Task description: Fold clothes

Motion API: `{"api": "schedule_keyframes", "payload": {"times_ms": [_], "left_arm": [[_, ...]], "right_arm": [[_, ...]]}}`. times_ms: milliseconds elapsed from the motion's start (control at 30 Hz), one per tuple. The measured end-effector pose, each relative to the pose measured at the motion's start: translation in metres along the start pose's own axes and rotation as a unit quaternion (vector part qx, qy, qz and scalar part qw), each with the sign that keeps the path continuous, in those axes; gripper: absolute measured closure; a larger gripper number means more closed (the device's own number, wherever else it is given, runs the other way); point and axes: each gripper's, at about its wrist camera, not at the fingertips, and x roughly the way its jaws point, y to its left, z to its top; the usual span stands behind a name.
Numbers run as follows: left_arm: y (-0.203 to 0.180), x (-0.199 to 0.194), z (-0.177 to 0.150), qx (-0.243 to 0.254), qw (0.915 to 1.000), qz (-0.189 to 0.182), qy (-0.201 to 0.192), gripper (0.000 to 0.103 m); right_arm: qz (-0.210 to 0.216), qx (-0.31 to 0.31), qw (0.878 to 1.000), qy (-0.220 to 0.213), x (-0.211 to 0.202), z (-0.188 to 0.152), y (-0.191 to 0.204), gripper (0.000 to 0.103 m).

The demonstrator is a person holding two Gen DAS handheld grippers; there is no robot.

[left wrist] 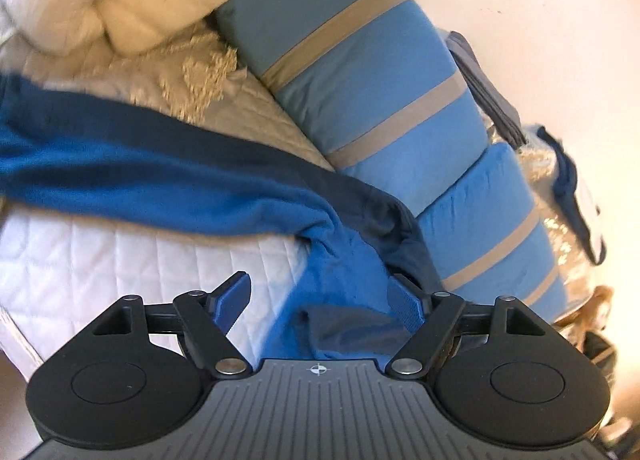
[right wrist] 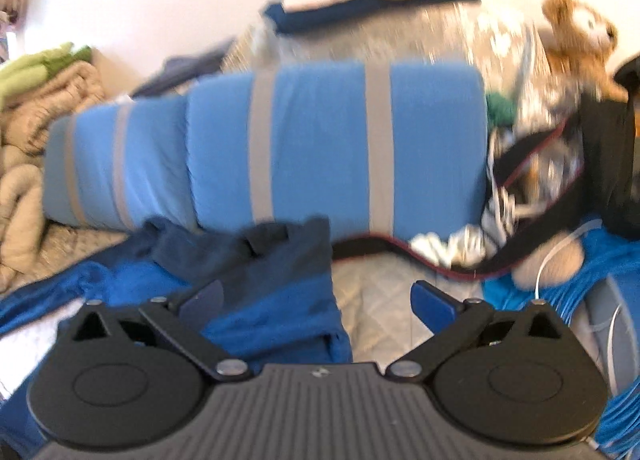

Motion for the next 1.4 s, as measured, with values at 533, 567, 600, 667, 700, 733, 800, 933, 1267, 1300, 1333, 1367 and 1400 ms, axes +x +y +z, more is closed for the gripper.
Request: {"api": "schedule_keyframes", "payload": {"times_ms": [533, 567, 600, 667, 700, 733, 800, 933, 1267, 1300, 1333, 1367, 1400], "left_arm": [[0.007, 0.189, -0.028, 0.087, 0.9889, -0.020, 0.118, 0.057], [0.007, 0.190, -0.029, 0.092, 0.9883, -0.022, 0.120, 0.065], [0.006, 0.191, -0.030, 0.096, 0.9875, -0.024, 0.122, 0.071], [0.005, 0.193, -0.028, 0.103, 0.9864, -0.031, 0.124, 0.084], [0.005, 0.193, -0.027, 0.105, 0.9863, -0.032, 0.123, 0.086], [0.004, 0.193, -0.024, 0.107, 0.9864, -0.031, 0.120, 0.088], [0.002, 0.195, -0.019, 0.109, 0.9866, -0.030, 0.117, 0.089], [-0.004, 0.199, -0.012, 0.116, 0.9876, -0.018, 0.104, 0.089], [0.000, 0.200, -0.014, 0.104, 0.9899, 0.033, 0.090, 0.057], [0.001, 0.194, -0.014, 0.098, 0.9909, 0.029, 0.088, 0.057], [0.002, 0.189, -0.015, 0.091, 0.9917, 0.025, 0.087, 0.057], [0.003, 0.183, -0.016, 0.085, 0.9923, 0.024, 0.088, 0.057], [0.004, 0.178, -0.017, 0.078, 0.9928, 0.022, 0.089, 0.057]], "right_arm": [[0.012, -0.054, 0.997, 0.055, -0.003, -0.050, 0.032, 0.000], [0.009, -0.055, 0.997, 0.059, -0.003, -0.054, 0.031, 0.000], [0.006, -0.055, 0.996, 0.064, -0.003, -0.058, 0.030, 0.000], [-0.001, -0.055, 0.996, 0.071, -0.002, -0.064, 0.028, 0.000], [-0.003, -0.051, 0.996, 0.074, -0.002, -0.067, 0.026, 0.000], [-0.004, -0.047, 0.996, 0.077, -0.001, -0.069, 0.025, 0.000], [-0.007, -0.039, 0.996, 0.081, 0.000, -0.072, 0.021, 0.000], [-0.009, -0.031, 0.996, 0.084, 0.001, -0.075, 0.019, 0.000], [0.004, -0.048, 0.994, 0.093, 0.004, -0.081, 0.033, 0.000], [0.004, -0.055, 0.994, 0.094, 0.004, -0.083, 0.036, 0.000], [0.004, -0.061, 0.994, 0.094, 0.004, -0.084, 0.038, 0.000], [0.004, -0.065, 0.993, 0.094, 0.004, -0.085, 0.040, 0.000], [0.005, -0.068, 0.993, 0.094, 0.005, -0.086, 0.041, 0.000]]}}
